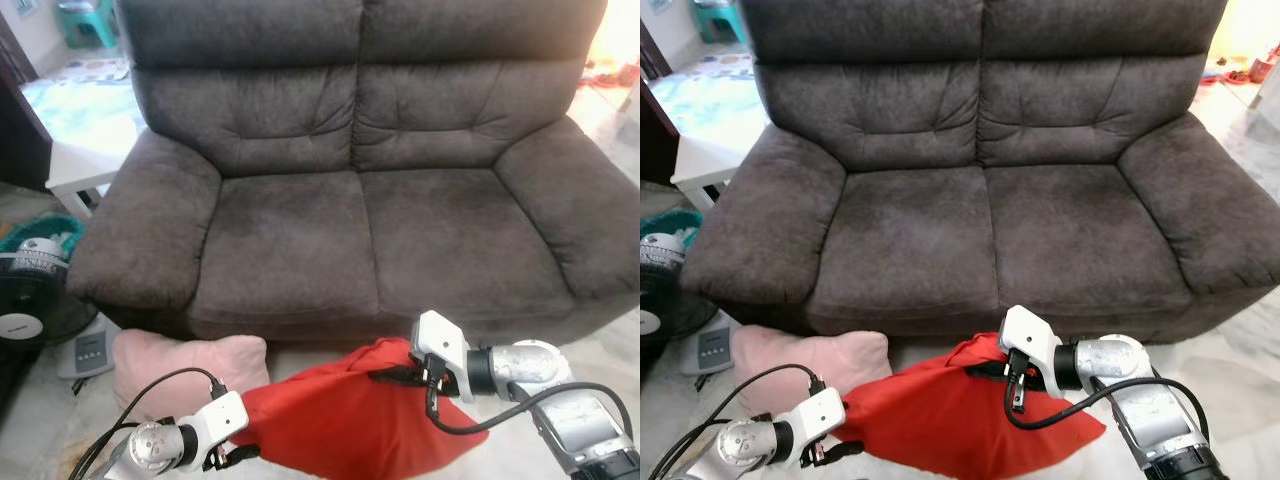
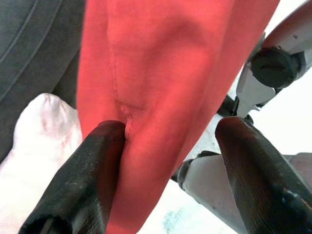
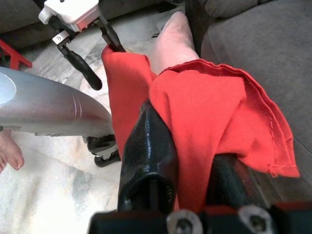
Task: Move the pillow to the sofa from floor
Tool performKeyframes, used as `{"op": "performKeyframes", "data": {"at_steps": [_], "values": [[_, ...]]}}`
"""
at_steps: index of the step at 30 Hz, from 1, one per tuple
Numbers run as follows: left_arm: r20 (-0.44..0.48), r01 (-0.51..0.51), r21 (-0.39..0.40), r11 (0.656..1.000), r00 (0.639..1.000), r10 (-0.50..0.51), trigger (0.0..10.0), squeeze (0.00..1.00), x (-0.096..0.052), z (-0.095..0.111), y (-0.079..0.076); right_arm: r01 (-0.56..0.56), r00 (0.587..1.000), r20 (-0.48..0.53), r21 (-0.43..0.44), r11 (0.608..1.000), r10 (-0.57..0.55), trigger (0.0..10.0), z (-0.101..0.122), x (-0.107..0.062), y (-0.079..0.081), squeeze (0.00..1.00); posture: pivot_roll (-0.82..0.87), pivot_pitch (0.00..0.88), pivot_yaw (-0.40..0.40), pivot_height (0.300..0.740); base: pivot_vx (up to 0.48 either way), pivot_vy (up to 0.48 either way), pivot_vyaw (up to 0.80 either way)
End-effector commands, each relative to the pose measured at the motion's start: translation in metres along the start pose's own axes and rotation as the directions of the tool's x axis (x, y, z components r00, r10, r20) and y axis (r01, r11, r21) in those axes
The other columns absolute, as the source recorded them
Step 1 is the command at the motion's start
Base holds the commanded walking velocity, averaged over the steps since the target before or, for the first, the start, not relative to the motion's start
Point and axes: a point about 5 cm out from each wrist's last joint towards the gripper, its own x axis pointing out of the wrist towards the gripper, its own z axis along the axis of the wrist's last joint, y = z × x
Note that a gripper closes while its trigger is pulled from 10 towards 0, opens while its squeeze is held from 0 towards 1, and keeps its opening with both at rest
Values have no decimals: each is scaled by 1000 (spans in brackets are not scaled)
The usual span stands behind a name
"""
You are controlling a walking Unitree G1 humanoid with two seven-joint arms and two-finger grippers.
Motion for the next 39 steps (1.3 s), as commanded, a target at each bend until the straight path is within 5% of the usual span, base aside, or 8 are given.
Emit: {"op": "performKeyframes", "data": {"at_steps": [1, 19, 20, 39], "values": [[-34, 28, 21, 999, 999, -28, 10000, 0, -1, -7, -7, -3, 995, 95, -91, 996, 11, 10000, 27, -3, -2, 0, 110, 79, -20, 740, 0, 0, 0], [-182, -50, 59, 997, 982, 60, 9804, 0, -5, -30, -9, -8, 996, 88, -90, 996, 16, 10000, 27, -3, -2, 0, 109, 83, -24, 740, 0, 0, 0], [-215, -72, 71, 995, 973, 85, 0, 0, -6, -35, -10, -8, 996, 87, -90, 996, 16, 10000, 27, -3, -2, 0, 108, 83, -24, 740, 0, 0, 0], [-232, -223, 59, 973, 945, 231, 0, 0, 0, -37, -11, -16, 996, 91, -84, 996, 24, 10000, 27, -1, 1, 0, 103, 84, -27, 740, 0, 0, 0]]}}
